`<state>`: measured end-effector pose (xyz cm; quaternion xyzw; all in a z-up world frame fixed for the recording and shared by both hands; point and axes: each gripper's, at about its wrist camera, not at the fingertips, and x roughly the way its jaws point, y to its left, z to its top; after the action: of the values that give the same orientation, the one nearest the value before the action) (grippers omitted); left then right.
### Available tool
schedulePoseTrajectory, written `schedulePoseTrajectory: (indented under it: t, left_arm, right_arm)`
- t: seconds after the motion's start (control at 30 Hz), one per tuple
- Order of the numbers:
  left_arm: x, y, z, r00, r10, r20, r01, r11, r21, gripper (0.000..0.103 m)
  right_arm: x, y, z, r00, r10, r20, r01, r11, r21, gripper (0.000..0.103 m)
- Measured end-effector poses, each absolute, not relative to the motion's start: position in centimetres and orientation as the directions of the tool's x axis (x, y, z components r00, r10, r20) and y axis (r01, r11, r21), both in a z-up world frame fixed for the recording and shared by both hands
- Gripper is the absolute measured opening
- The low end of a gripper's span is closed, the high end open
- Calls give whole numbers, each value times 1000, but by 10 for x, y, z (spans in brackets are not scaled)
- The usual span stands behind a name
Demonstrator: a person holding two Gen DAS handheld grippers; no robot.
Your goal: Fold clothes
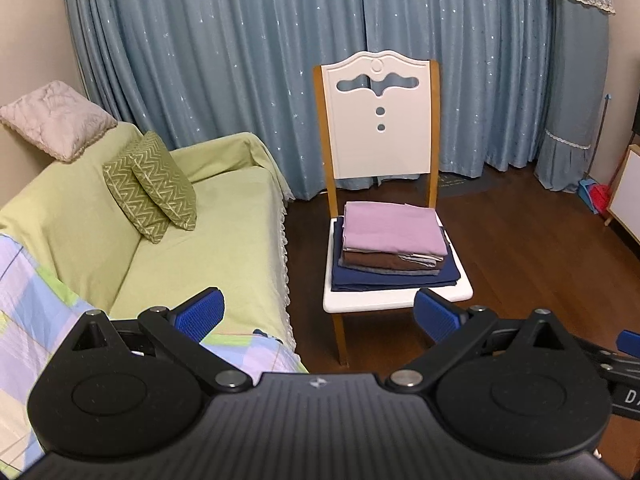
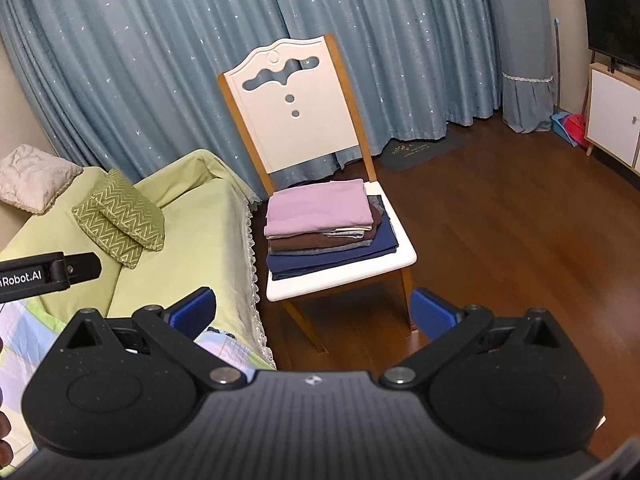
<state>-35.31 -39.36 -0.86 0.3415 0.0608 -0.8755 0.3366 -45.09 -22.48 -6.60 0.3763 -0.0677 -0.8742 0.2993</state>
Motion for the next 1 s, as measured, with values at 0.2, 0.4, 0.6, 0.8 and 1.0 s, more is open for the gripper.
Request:
schedulePoseTrajectory:
  t: [0.2, 0.4, 0.6, 0.8, 1.0]
  left_arm:
    - [-369, -405, -11, -536, -469, -702, 627, -778, 40, 102]
    - [-374, -416, -11, -523, -399, -753, 626, -780, -21, 102]
    - [-367, -418, -10, -507, -399, -764, 634, -773, -17, 102]
    - [-353, -420, -18, -463, -397, -792, 646, -764, 5, 102]
    - [-334, -422, -27, -431, -394, -811, 668, -744, 6, 102]
  right_arm:
    - [-465, -224, -60, -543, -567, -619, 473, -816, 333, 102]
    - [-478, -224, -53, -536, -562, -629, 471, -818, 330, 102]
    - [-480, -228, -48, -529, -565, -633, 473, -815, 333, 102]
    - [-471, -237, -52, -496, -566, -658, 476, -812, 339, 102]
    - [-459, -248, -60, -482, -551, -681, 490, -814, 312, 102]
